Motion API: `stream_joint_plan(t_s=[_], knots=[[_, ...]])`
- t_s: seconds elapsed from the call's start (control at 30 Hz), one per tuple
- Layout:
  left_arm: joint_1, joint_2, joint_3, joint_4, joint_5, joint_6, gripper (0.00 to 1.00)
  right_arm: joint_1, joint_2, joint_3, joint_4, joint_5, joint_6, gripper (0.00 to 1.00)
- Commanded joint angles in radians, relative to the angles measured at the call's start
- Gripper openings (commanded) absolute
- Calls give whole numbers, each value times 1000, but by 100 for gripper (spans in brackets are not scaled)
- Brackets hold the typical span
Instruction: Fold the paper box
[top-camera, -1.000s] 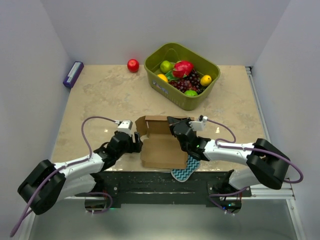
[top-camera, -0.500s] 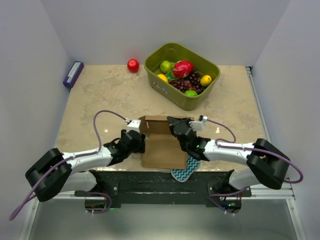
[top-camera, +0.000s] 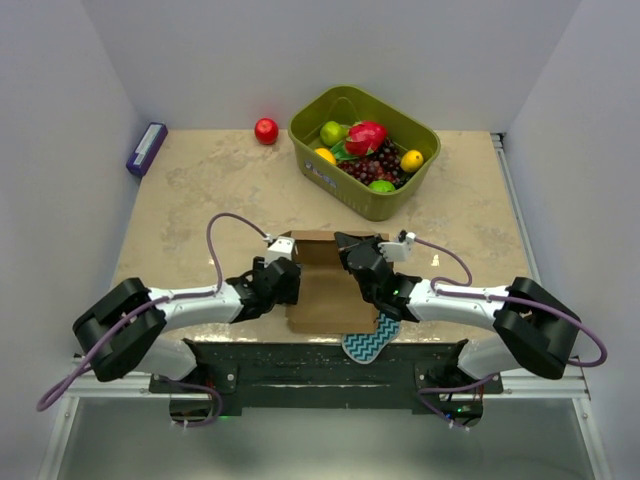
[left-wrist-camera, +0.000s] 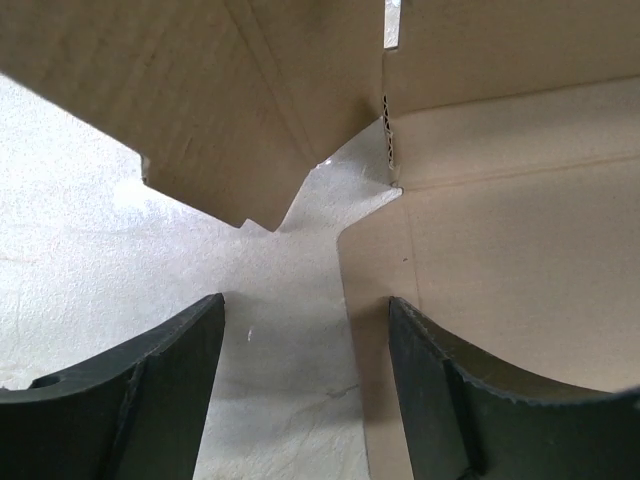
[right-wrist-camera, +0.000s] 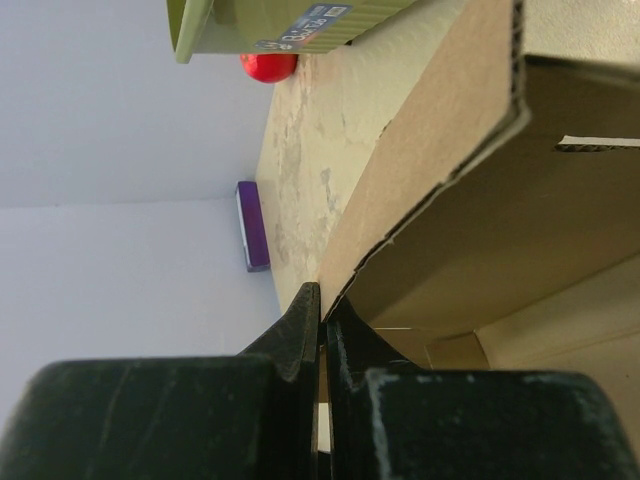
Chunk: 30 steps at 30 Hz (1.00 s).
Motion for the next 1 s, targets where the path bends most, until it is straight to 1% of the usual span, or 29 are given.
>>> stream_joint_plan(t_s=[0.0,0.13,0.27,0.4,0.53,0.57,0.63,0.7,0.73,0.77,0.83,0.87,0.93,0.97], knots=[[-4,-57,10,-36,4,-28,71,4,-4,-3,-79,45,-47,0],[7,-138,47,-32,33,3,74,4,-10,-3,-79,49,-56,0],[65,-188,56,-16,99,31,75,3,-14,-6,-81,51,-56,0],[135,-203,32,19,149,58,73,4,-20,-9,-79,53,-59,0],[169,-186,30,36,165,77,66,4,-19,-9,-79,54,-61,0],[171,-180,30,36,163,78,64,4,-20,-9,-79,53,-61,0],[172,-175,27,100,172,94,60,4,-19,-9,-79,56,-64,0],[172,-165,27,126,183,106,52,4,-16,-9,-78,56,-64,0],[172,-160,29,152,185,112,47,4,-16,-11,-76,53,-66,0],[172,-148,33,163,188,121,40,4,-14,-11,-73,53,-67,0],[172,-136,41,192,186,129,33,4,-14,-11,-71,51,-70,0],[172,-123,55,197,182,133,25,4,-13,-11,-70,51,-72,0],[172,-105,73,194,180,143,16,4,-11,-9,-70,51,-76,0],[172,-97,94,188,174,146,10,4,-10,-9,-70,53,-75,0]])
